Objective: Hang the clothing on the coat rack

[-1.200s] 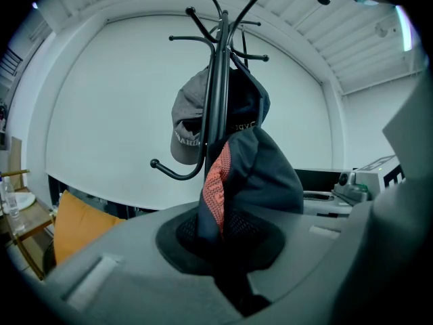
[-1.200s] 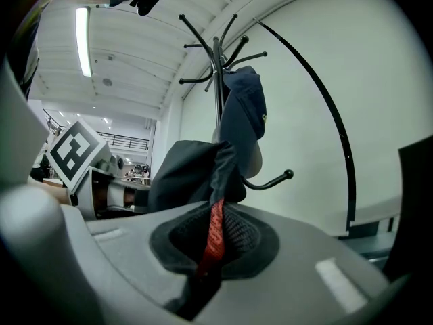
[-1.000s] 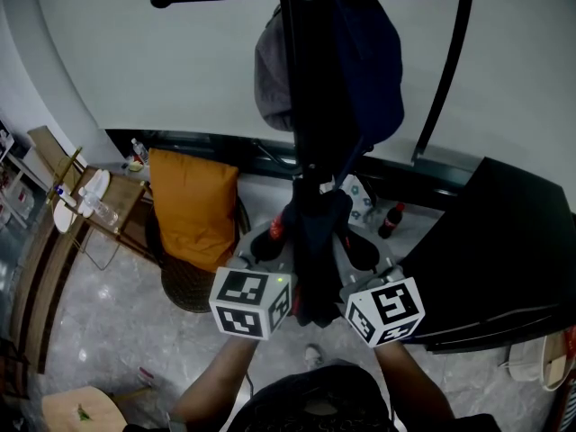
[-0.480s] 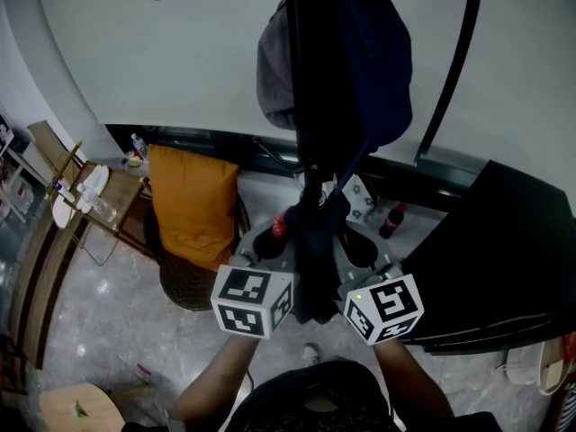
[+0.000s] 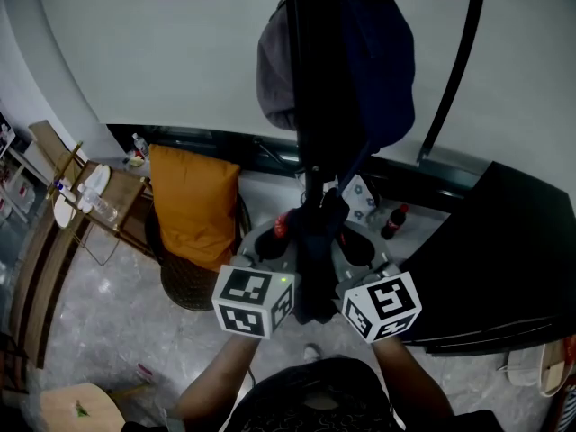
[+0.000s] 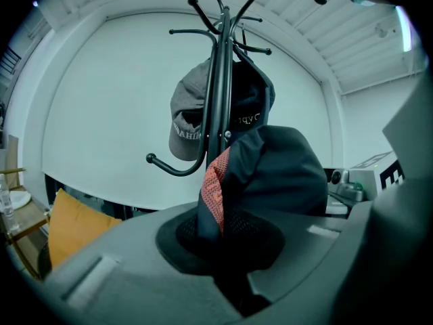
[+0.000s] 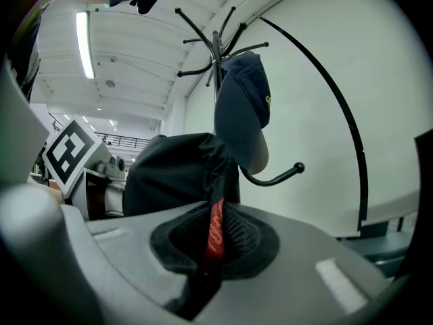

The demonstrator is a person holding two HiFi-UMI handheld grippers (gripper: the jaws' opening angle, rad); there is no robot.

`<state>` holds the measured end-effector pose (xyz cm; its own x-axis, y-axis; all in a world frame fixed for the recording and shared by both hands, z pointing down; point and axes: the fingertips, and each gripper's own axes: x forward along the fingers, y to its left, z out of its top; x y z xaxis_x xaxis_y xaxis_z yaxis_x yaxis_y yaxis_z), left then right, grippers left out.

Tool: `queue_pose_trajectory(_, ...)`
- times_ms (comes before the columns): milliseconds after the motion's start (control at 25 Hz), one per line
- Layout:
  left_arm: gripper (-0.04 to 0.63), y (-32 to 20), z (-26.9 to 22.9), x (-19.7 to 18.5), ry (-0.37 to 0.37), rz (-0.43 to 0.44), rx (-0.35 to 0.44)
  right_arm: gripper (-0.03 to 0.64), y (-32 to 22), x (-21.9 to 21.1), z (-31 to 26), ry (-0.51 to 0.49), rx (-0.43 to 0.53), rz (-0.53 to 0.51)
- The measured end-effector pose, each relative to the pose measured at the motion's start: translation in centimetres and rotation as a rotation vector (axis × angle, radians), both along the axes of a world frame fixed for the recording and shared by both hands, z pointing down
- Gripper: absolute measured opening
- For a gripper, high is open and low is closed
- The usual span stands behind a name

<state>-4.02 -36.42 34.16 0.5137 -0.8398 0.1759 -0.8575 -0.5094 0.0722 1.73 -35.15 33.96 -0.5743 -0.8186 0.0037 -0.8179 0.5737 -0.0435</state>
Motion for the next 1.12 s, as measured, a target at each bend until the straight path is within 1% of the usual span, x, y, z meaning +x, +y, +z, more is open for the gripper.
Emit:
queue_pose_trajectory(400, 0.028, 0.0, 0.8, -0.2, 0.005, -0.005, -0.027, 0.029, -0.3, -0.1, 0.8, -0.011, -0.024, 0.012)
queue_pose_trajectory(1120, 0.028, 0.0, 2.2, -0.2, -0.014, 0.009, -0.045, 0.029, -0.3, -0.1, 2.3, -0.007, -0.047, 0.024)
